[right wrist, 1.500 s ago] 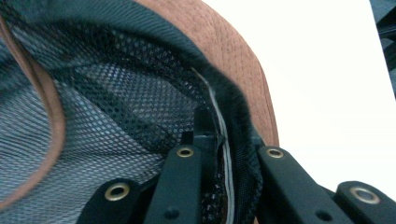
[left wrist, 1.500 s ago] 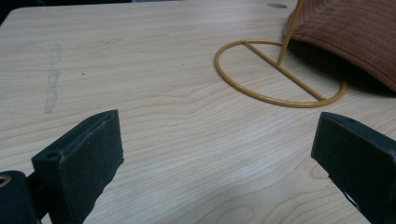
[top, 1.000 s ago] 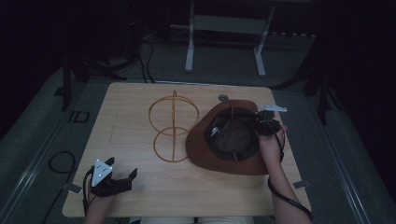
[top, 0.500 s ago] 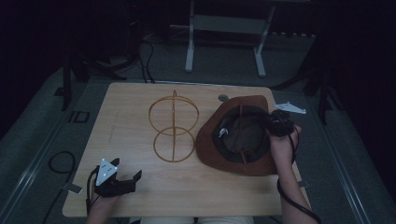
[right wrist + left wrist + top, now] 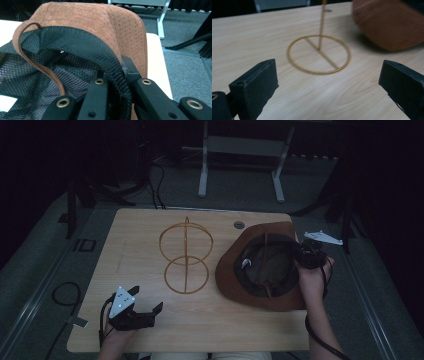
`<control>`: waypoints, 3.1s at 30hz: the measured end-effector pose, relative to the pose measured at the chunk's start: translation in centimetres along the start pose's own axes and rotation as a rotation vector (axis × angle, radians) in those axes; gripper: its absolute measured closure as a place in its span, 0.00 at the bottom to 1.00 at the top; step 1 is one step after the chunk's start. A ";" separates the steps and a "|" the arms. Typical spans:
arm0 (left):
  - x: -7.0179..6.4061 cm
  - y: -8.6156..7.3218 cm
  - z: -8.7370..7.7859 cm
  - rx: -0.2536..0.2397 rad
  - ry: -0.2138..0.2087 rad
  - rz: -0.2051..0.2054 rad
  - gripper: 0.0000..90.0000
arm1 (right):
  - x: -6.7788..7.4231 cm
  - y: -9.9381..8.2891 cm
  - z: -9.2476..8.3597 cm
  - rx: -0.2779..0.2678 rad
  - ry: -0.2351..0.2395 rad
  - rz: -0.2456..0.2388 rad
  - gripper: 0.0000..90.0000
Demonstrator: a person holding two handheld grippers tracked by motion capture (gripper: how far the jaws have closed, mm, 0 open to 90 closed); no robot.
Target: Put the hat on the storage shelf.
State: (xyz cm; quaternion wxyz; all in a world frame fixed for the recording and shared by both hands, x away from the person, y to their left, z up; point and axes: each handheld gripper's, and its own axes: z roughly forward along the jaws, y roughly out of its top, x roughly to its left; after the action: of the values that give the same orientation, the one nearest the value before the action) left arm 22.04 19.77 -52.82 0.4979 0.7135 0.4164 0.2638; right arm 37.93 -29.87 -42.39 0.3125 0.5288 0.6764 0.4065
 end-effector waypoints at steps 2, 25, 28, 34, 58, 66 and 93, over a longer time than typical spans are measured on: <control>-0.7 0.7 -0.1 -0.004 -0.016 0.009 0.03 | -0.1 0.1 -0.3 -0.004 0.000 0.001 0.94; -9.1 10.7 3.2 -0.052 -0.233 0.174 0.04 | -0.7 0.1 -2.0 -0.022 0.007 0.011 0.94; -10.1 11.6 4.6 -0.045 -0.244 0.191 0.05 | -0.7 0.1 -2.2 -0.027 0.008 0.015 0.94; -11.5 12.9 7.7 -0.031 -0.269 0.199 0.05 | -0.8 -0.1 -2.6 -0.031 0.009 0.009 0.94; -16.1 17.4 17.6 0.036 -0.222 0.261 0.06 | -1.0 -0.4 -4.0 -0.041 0.020 -0.007 0.94; -16.2 18.3 19.6 0.072 -0.184 0.268 0.06 | -1.0 -0.5 -4.2 -0.043 0.023 -0.009 0.94; -16.2 18.2 22.4 0.160 -0.006 0.249 0.94 | 1.0 -0.9 -5.0 -0.060 0.069 -0.044 0.94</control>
State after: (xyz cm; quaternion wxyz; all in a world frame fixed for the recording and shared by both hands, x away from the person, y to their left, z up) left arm 37.43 -7.97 -43.43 0.4042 0.7979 0.3428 0.2873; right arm 32.97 -30.09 -40.81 0.3135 0.4897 0.6857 0.4378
